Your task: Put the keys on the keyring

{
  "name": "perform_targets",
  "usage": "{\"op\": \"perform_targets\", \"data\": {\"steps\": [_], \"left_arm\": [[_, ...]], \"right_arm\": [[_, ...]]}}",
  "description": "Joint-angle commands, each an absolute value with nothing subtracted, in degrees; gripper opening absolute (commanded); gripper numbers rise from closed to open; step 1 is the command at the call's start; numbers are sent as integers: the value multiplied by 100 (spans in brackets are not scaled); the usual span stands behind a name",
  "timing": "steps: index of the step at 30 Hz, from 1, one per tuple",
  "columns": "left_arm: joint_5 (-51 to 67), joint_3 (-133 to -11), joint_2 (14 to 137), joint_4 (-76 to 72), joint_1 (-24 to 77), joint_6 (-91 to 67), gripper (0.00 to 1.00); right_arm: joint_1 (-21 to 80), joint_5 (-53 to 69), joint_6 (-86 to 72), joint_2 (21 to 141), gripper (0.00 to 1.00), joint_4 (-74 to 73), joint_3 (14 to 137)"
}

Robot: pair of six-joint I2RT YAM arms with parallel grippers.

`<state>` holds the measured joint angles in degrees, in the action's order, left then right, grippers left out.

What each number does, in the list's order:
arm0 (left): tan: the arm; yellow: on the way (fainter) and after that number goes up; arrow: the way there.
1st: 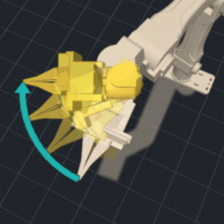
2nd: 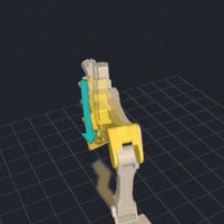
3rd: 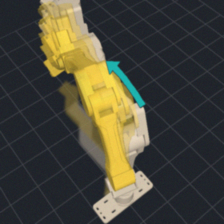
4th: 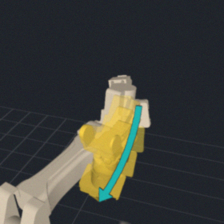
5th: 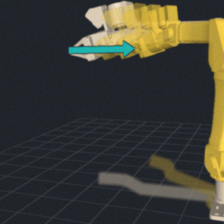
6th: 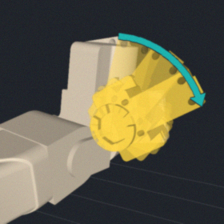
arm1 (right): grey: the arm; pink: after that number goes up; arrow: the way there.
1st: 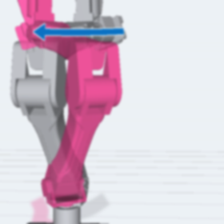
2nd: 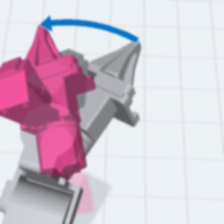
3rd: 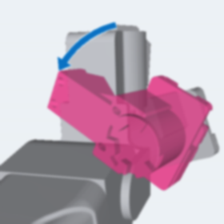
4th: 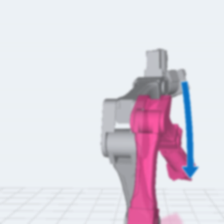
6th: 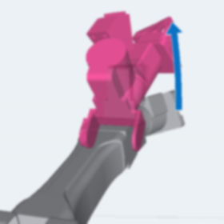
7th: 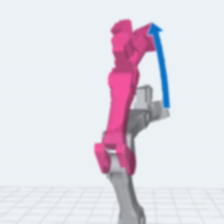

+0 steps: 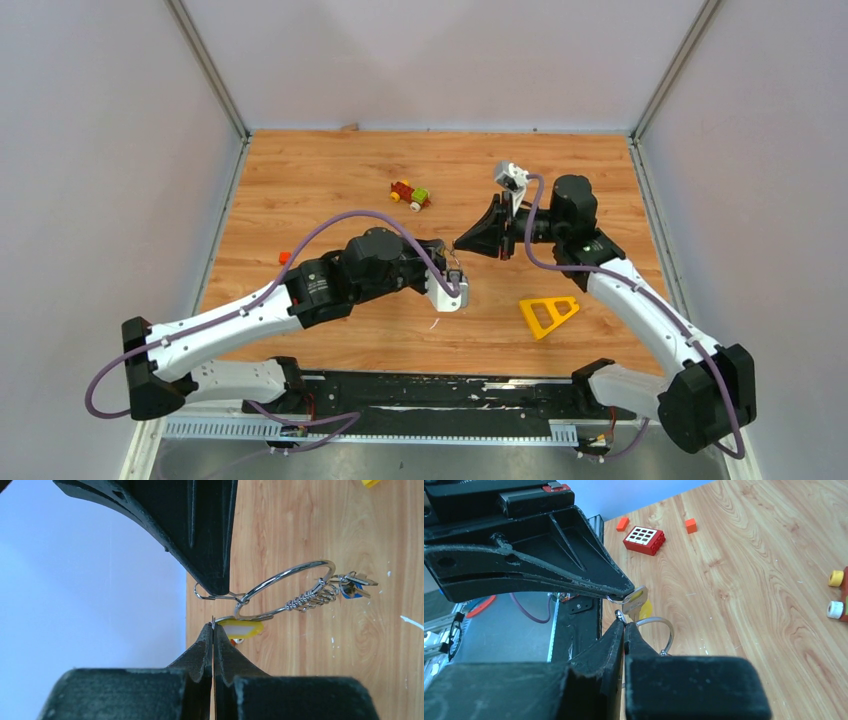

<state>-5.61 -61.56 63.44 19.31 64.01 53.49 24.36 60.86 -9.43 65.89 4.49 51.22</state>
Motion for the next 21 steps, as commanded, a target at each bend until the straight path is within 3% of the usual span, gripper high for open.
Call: {"op": "perform_targets", "data": {"steps": [1, 21], "left_arm": [[-1025, -6075, 6353, 1577, 6529, 5706, 0], [-1257, -6201, 6643, 1597, 6708, 5772, 0]], "right_arm": [[2478, 6289, -1320, 6677, 0, 1021, 5101], [2487, 6272, -1539, 6924, 0, 1093, 5126]]}}
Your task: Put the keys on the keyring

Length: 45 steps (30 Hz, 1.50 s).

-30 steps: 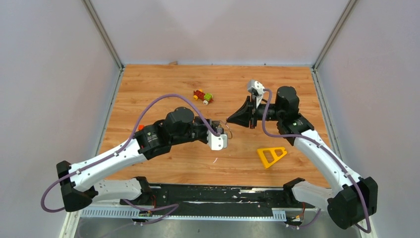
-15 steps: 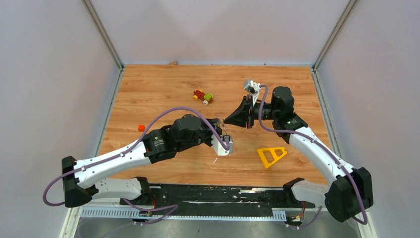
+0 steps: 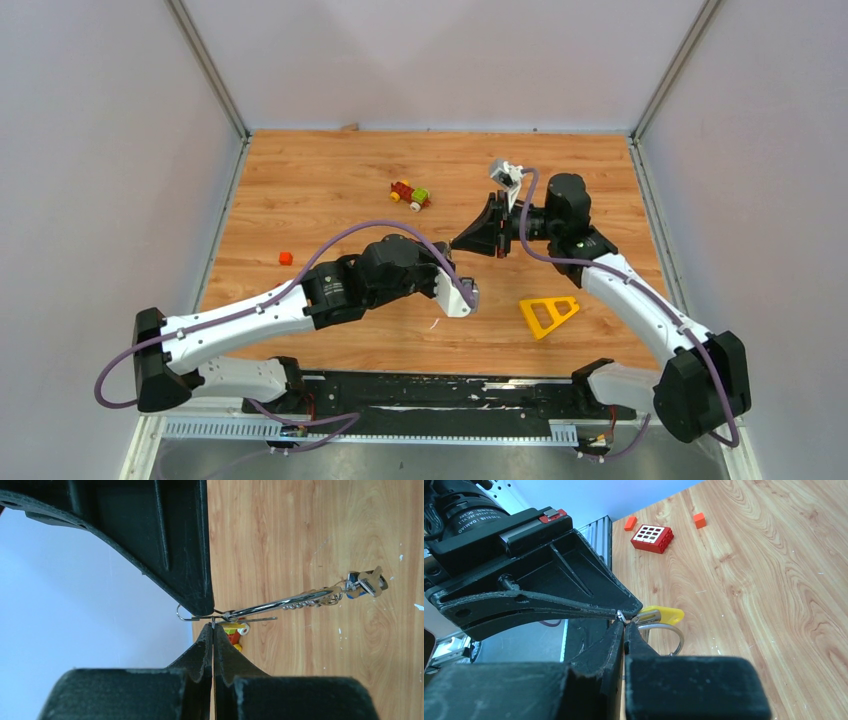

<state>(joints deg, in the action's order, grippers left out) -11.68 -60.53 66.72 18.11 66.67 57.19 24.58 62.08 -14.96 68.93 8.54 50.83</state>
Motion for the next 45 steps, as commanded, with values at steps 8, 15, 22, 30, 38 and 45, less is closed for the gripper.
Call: {"op": "perform_targets", "data": {"steps": [8, 15, 22, 30, 38, 45], "left_arm": [[-1318, -6214, 6599, 1571, 6706, 5753, 0], [-1290, -6246, 6641, 1556, 6711, 5687, 0], [-1288, -6317, 6682, 1565, 6707, 5630, 0], [-1263, -6474, 6765, 1639, 6711, 5538, 0], [-1222, -6496, 6776, 1685, 6715, 5482, 0], [-1222, -6534, 6762, 1710, 6715, 5476, 0]], "right_arm": [[2482, 6240, -1488, 6973, 0, 1013, 5162], [2487, 6216, -1499, 7004, 0, 1005, 5164], [2521, 6212, -1497, 7017, 0, 1002, 5164], [2551, 6157, -1450, 7018, 0, 943, 5166], [2575, 6046, -1387, 7025, 0, 843, 5183], [2598, 5919, -1347, 7083, 0, 709, 5246]]}}
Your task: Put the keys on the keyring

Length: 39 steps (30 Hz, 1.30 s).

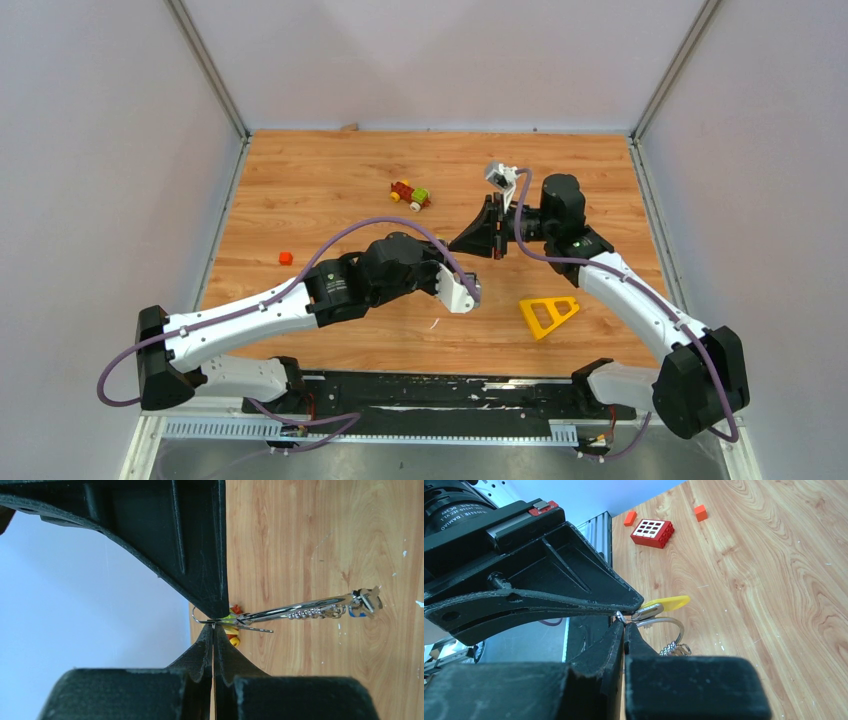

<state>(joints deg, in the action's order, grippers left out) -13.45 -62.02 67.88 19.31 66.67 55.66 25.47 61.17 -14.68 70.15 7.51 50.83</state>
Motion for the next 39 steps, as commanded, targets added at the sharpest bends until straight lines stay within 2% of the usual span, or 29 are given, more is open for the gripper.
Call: {"op": "perform_targets", "data": {"steps": [1, 17, 28, 32, 39], "left_arm": [[-1222, -6534, 6767, 1712, 6719, 5476, 0], [-1436, -6524, 6924, 1753, 6803, 5596, 0], [-1643, -6057, 6540, 1646, 6757, 5785, 0], [-1147, -6147, 6389, 1997, 6466, 5507, 0], [199, -6285, 6238, 2312, 5724, 4636, 0]], "right_arm": [[2599, 5896, -1345, 7084, 0, 692, 5254], [2610, 5631, -1283, 7059, 0, 501, 5301], [2540, 5444, -671, 6674, 0, 291, 5139], [2486, 5323, -353, 6455, 0, 114, 5116], [2412, 5783, 60, 6197, 0, 26, 5102]]}}
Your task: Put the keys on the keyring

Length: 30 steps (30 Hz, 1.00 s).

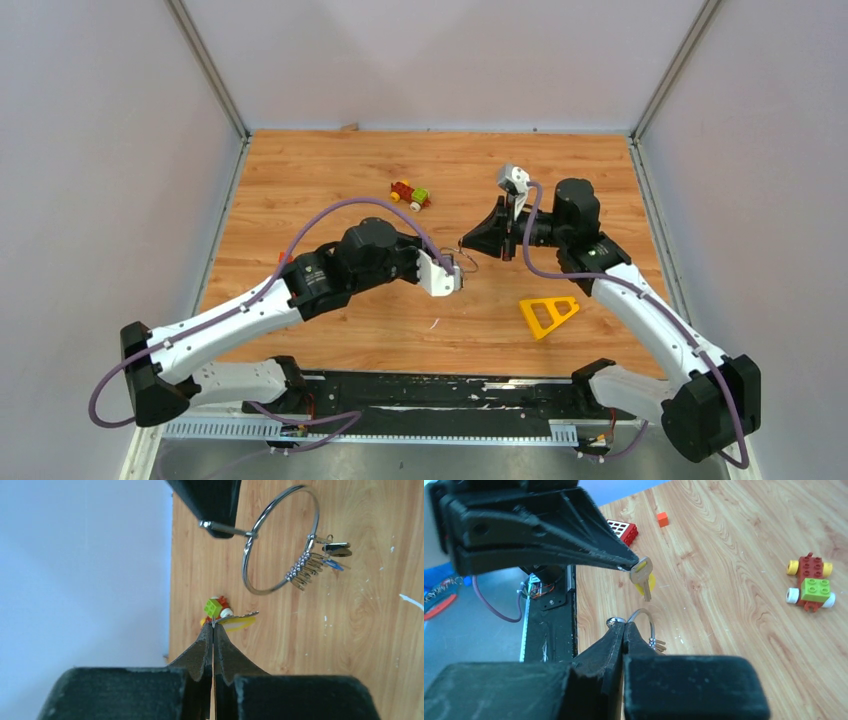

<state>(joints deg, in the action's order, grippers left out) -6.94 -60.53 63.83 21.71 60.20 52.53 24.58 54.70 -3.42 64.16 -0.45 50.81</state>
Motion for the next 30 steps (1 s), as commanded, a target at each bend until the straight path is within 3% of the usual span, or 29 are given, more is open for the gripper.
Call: {"op": "perform_targets", "data": {"steps": [1, 8, 15, 22, 30], "left_arm": [[390, -6285, 6252, 2331, 5617, 4530, 0], [1490, -6108, 6179, 2078, 5133, 3886, 0], [2003, -6167, 6506, 2123, 5133, 4021, 0], [1491, -6170, 6881, 2107, 5014, 4005, 0], [1451, -5613, 7548, 2622, 4154, 3343, 0]], "right_arm": [[2415, 5841, 180, 6167, 0, 25, 5096], [2414, 5444, 384, 6074, 0, -400, 5139], [2417, 5997, 344, 6046, 0, -197, 5065], [2415, 5918, 678, 5971, 0, -672, 5217], [2373, 5255, 1253, 5611, 0, -1644, 5195]]}}
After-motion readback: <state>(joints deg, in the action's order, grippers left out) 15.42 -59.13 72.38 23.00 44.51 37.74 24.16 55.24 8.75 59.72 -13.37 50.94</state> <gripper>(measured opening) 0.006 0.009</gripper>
